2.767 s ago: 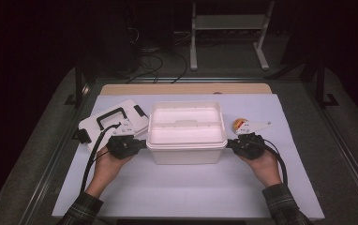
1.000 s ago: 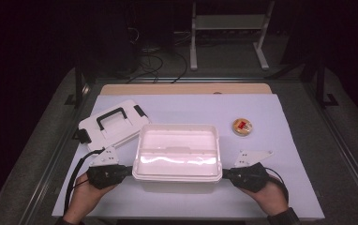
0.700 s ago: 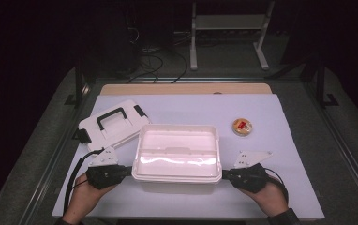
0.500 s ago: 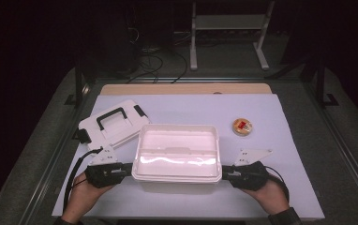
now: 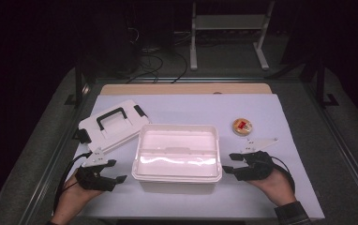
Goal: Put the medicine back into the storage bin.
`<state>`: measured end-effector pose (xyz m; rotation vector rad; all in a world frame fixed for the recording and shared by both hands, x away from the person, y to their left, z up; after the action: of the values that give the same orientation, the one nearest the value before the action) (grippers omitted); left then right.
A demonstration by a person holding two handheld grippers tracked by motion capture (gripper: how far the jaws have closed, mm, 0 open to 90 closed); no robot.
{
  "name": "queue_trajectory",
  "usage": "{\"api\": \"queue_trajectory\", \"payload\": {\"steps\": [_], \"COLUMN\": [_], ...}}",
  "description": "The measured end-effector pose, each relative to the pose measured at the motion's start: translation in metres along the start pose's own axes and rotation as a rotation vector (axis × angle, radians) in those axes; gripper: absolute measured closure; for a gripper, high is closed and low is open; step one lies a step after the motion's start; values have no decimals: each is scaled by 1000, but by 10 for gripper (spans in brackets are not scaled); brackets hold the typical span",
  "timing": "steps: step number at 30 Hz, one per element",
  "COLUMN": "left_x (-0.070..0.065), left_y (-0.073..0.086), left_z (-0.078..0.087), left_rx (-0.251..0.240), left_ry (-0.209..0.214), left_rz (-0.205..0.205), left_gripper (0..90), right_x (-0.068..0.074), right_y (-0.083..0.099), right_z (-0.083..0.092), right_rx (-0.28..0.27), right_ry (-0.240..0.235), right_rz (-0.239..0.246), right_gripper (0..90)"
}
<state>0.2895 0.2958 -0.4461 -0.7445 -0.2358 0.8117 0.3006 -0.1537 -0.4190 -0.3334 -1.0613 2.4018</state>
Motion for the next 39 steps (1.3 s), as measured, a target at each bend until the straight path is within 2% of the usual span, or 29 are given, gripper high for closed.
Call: {"api": "queue_trajectory", "payload": {"steps": [1,3,5,12,14,17,19,25,32,39], "left_x": [4,6,9,10,10,11,12,13,13,13], "left_y": [5,8,15,27,31,34,36,37,37,37], "left_z": [0,1,1,-4,-8,-11,-11,-11,-11,-11], "left_rx": [11,13,14,31,50,35,8,5,5,3], "left_ry": [-14,-18,-33,-43,-36,-13,-4,-3,-2,-2], "left_rz": [14,17,28,28,17,19,16,15,15,16], "left_gripper": [186,175,126,21,1,0,0,0,0,0], "right_x": [-4,-5,-8,-17,-19,-21,-22,-19,-14,-7], "right_y": [-2,-3,-8,-21,-28,-36,-42,-61,-78,-100], "right_z": [3,4,8,17,21,26,29,34,30,21], "right_rx": [1,5,3,-12,-15,-21,-29,-39,-30,3], "right_ry": [-1,-1,-5,-11,-19,-21,-26,-50,-91,-136], "right_rz": [-3,1,8,16,27,40,49,91,139,205], "right_gripper": [410,405,398,380,370,370,380,399,417,448]}}
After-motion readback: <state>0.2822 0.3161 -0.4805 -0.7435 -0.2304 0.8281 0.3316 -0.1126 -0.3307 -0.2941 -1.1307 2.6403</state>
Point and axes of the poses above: each handheld gripper's, and its own axes: z roughly backward along the jaws, y roughly out of its underside, x roughly to its left, the point moved 4 cm from there along -z, roughly forward along the jaws, and after that the axes turned 8 degrees about z, right-handed, at the moved point
